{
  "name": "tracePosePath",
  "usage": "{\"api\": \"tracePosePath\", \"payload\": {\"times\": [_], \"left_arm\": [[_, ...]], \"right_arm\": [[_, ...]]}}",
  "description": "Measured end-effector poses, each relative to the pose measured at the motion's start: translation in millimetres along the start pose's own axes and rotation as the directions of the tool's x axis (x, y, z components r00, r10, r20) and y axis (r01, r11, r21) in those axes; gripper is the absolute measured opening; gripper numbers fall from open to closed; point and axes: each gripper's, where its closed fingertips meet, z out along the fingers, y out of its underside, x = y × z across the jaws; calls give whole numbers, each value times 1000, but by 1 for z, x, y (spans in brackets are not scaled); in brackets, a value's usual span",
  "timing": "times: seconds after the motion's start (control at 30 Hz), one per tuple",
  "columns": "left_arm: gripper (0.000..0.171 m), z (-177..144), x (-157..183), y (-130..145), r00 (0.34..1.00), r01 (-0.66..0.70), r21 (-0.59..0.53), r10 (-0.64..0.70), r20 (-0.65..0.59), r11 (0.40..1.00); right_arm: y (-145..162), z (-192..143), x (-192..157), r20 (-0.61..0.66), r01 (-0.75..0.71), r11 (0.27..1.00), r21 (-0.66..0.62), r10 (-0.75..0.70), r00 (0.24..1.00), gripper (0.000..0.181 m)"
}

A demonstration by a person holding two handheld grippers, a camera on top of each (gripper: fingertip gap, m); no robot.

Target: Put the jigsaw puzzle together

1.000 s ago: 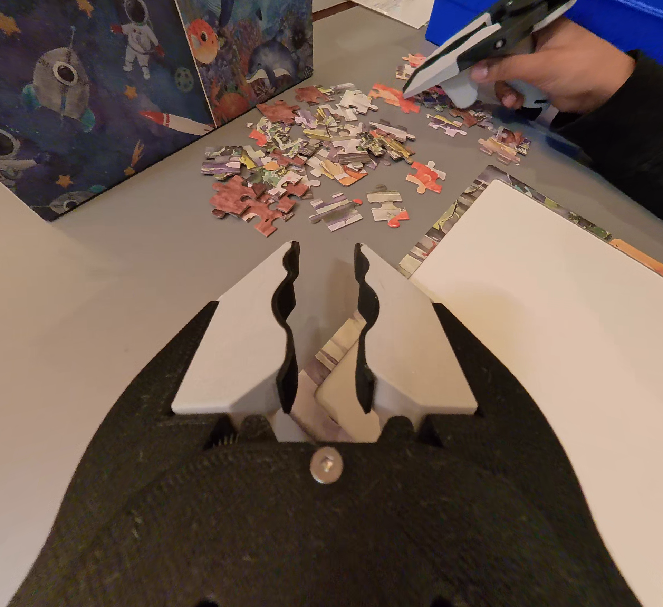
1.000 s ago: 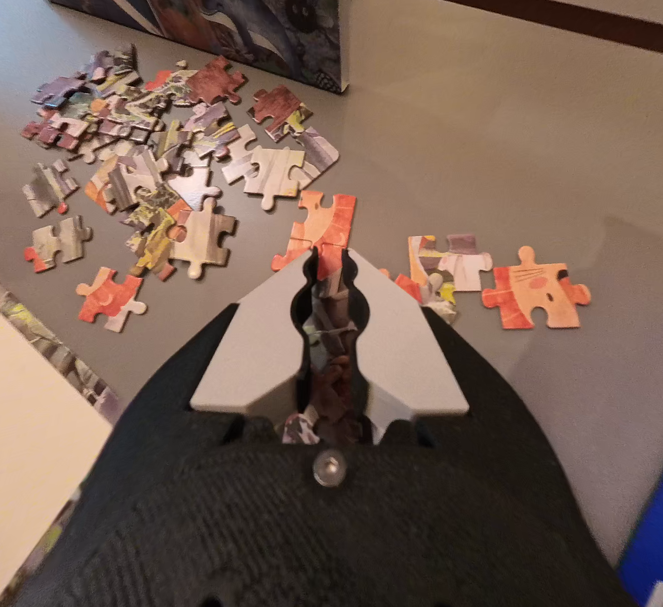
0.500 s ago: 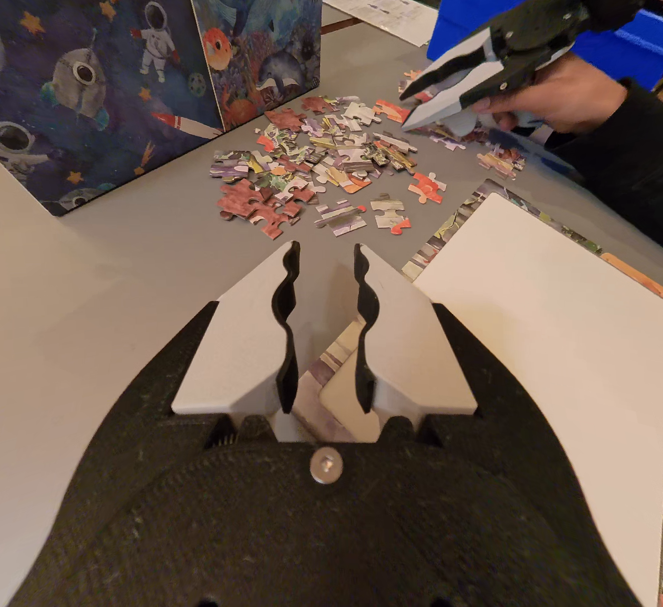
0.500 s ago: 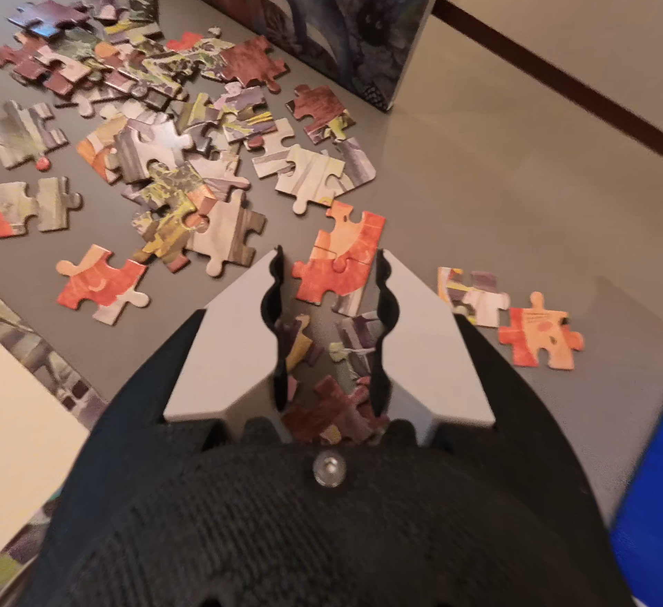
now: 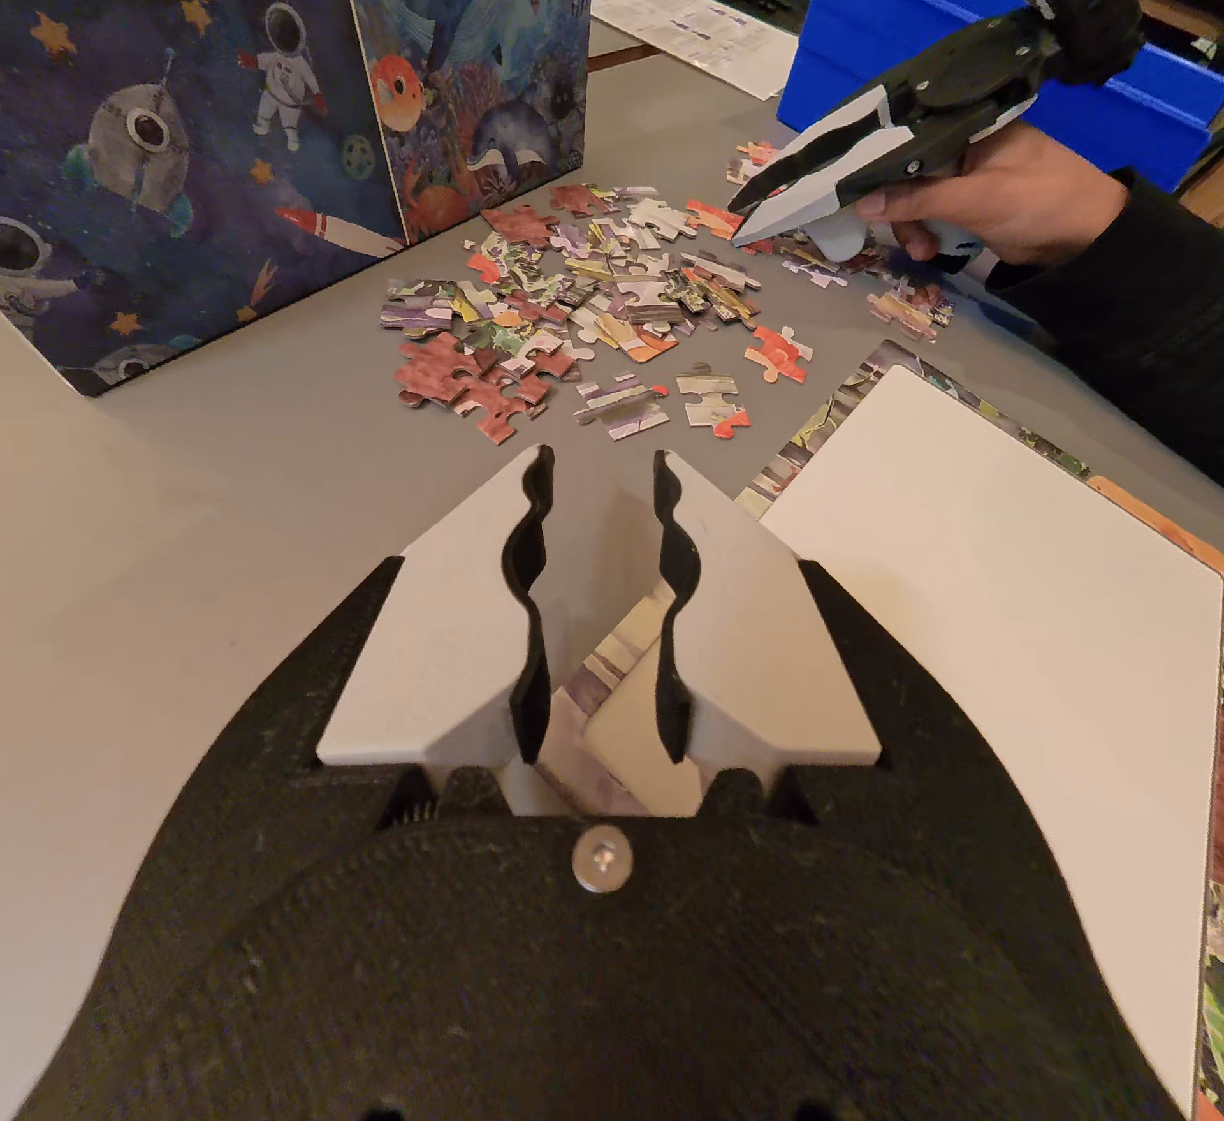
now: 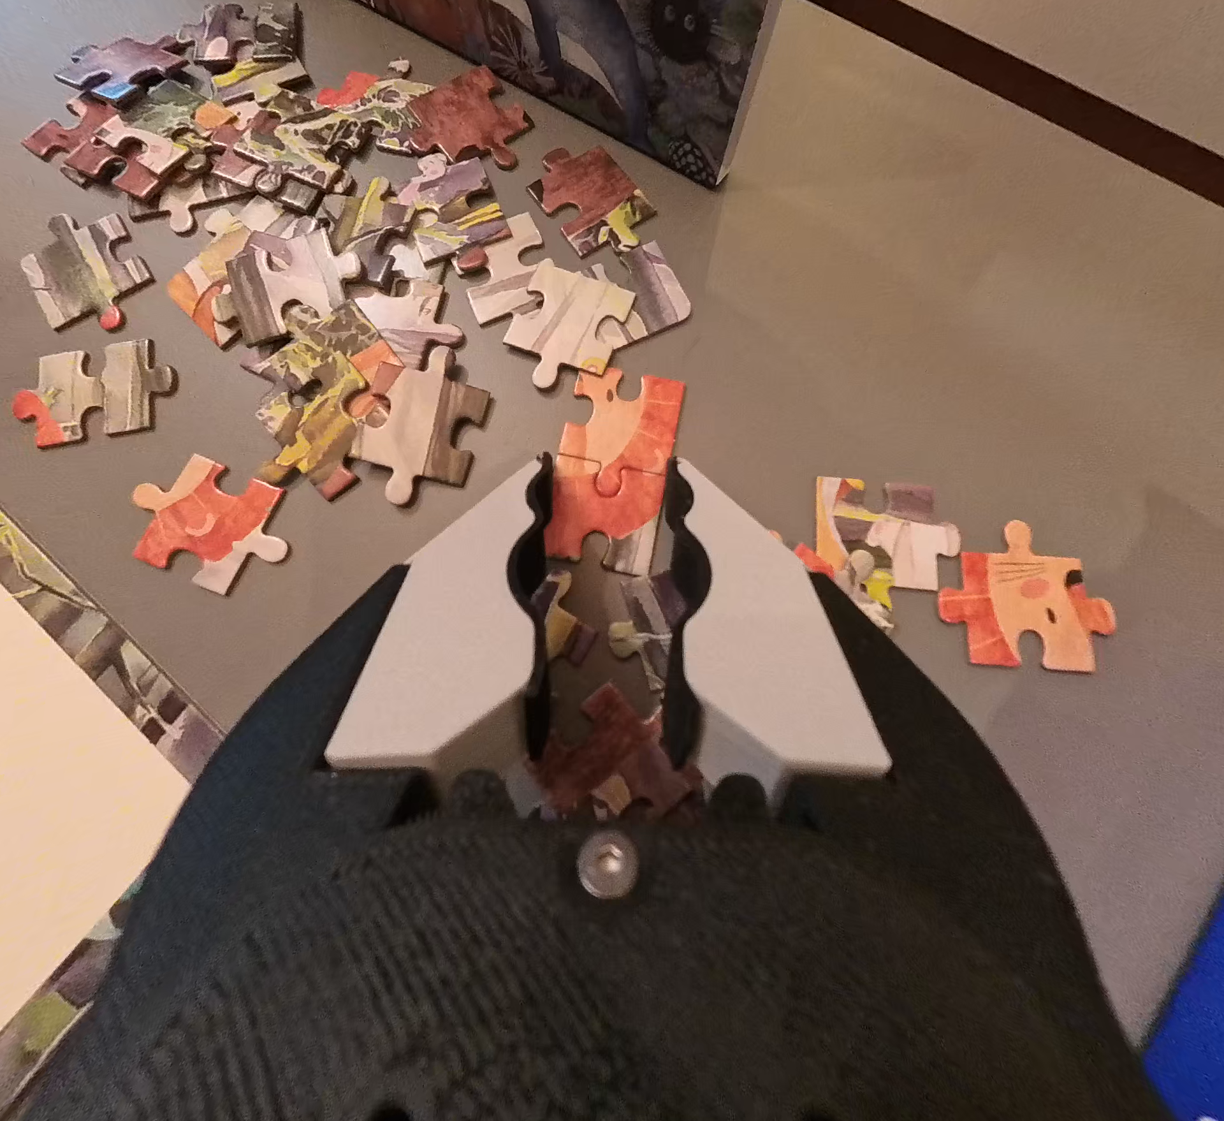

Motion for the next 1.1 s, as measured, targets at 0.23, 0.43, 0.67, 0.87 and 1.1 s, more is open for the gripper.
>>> {"api": "tracePosePath", "payload": {"times": [0.23,0.43,0.67,0.87,1.1], "left_arm": [[29,0,0,0,1000,-12,-1,12,9,1000],[29,1,0,1,1000,-18,-6,18,12,1000],[29,1,2,1,1000,-24,-8,24,9,1000],[30,2,3,2,999,-30,-13,30,11,999],[30,2,3,2,999,-32,-13,32,9,999]], "right_arm": [[1,-2,6,-15,-12,1000,-1,12,1000,32],[-5,-6,5,4,-24,999,32,24,1000,32],[-16,-17,2,23,-30,996,79,28,999,24],[-23,-27,15,-25,-41,992,123,44,999,22],[-4,-21,25,-41,-89,995,36,91,995,29]]}}
